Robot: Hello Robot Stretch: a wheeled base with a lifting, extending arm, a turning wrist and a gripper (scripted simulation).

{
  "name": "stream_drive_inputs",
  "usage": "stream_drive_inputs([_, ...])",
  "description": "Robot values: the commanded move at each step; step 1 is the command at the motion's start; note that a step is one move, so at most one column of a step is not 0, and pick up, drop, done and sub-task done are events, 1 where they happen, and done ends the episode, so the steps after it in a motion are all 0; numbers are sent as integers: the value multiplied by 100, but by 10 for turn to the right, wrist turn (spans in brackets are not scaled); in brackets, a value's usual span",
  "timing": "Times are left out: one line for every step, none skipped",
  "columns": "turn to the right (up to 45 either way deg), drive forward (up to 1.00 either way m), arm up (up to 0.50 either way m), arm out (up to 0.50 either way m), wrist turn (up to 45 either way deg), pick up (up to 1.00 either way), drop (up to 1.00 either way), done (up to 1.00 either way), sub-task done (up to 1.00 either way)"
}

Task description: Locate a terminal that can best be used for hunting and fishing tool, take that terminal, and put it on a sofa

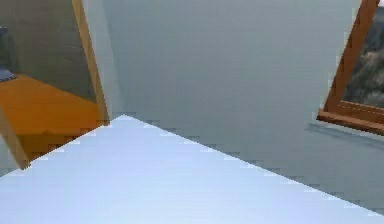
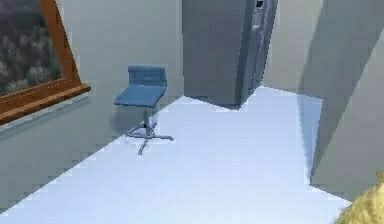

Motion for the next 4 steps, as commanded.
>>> stream_drive_inputs([-330, 0, 0, 0, 0, 0, 0, 0, 0])
stream_drive_inputs([0, 100, 0, 0, 0, 0, 0, 0, 0])
stream_drive_inputs([0, 100, 0, 0, 0, 0, 0, 0, 0])
stream_drive_inputs([-30, 0, 0, 0, 0, 0, 0, 0, 0])
